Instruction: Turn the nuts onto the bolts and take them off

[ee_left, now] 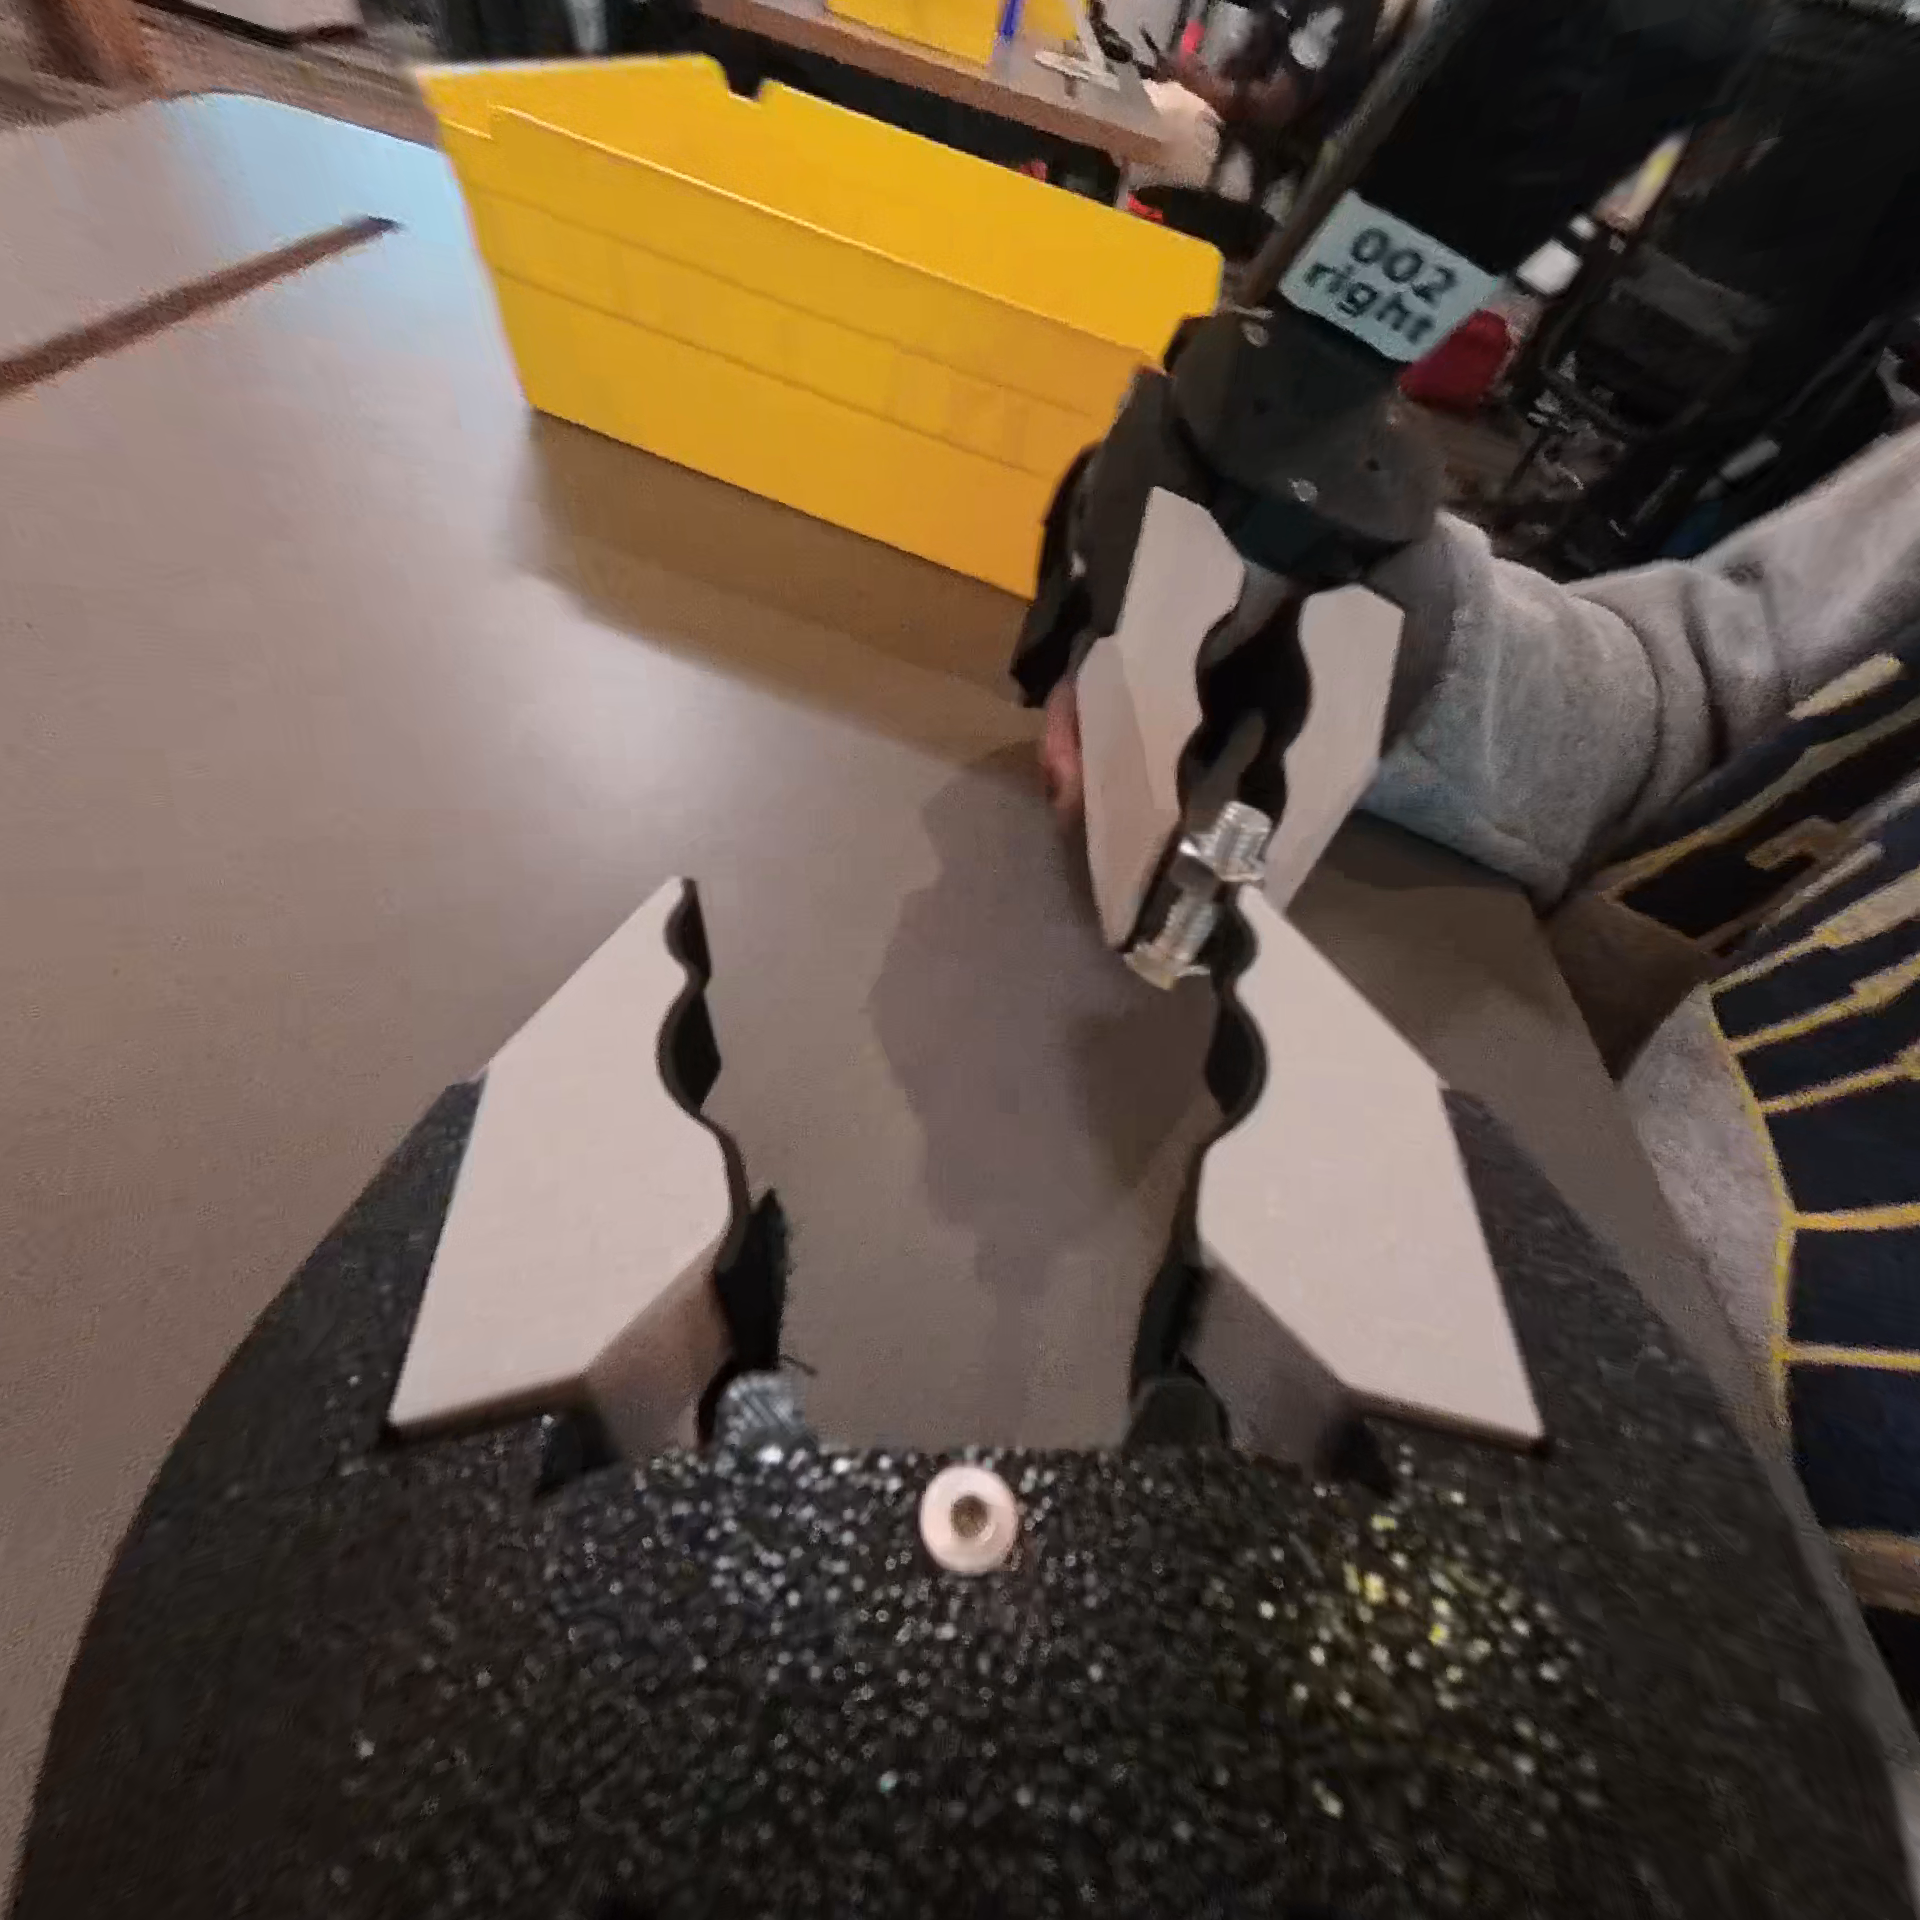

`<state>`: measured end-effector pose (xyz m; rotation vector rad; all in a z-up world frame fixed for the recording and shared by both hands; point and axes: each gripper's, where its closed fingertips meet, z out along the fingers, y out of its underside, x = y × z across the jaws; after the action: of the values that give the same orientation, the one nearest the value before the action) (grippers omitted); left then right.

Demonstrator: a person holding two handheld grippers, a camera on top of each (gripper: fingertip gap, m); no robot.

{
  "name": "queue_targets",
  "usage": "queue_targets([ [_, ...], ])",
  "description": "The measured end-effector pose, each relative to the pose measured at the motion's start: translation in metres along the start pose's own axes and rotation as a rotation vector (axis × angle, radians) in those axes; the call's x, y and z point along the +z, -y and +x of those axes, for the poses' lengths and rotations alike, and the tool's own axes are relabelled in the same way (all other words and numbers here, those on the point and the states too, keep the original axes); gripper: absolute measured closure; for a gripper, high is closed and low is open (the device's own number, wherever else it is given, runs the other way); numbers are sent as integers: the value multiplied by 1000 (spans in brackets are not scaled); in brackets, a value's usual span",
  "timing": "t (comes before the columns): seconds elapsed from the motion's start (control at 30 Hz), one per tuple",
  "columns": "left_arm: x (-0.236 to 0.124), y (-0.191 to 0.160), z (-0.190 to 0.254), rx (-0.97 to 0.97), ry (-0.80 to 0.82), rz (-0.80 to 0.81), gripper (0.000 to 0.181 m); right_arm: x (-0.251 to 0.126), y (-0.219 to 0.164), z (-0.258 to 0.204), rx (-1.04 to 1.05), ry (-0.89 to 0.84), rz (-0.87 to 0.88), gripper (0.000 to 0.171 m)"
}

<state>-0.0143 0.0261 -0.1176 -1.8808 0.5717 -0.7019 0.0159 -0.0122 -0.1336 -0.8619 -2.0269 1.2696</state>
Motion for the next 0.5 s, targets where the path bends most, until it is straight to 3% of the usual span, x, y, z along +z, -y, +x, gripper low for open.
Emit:
queue_targets([
  [0.03,-11,7,-18,-26,105,60,110,-3,-1,2,11,-3,4,156],
  [0.17,-41,32,-30,4,187,225,105,-7,0,4,17,-11,21,156],
  [0.33,-32,43,-15,93,166,252,100,-16,7,11,-1,-70,10,156],
  [0.43,-29,51,-12,127,207,299,101,-58,31,21,-76,-242,-43,155],
  [0.5,-27,54,-13,136,235,321,102,-105,31,36,-90,-396,-174,155],
])
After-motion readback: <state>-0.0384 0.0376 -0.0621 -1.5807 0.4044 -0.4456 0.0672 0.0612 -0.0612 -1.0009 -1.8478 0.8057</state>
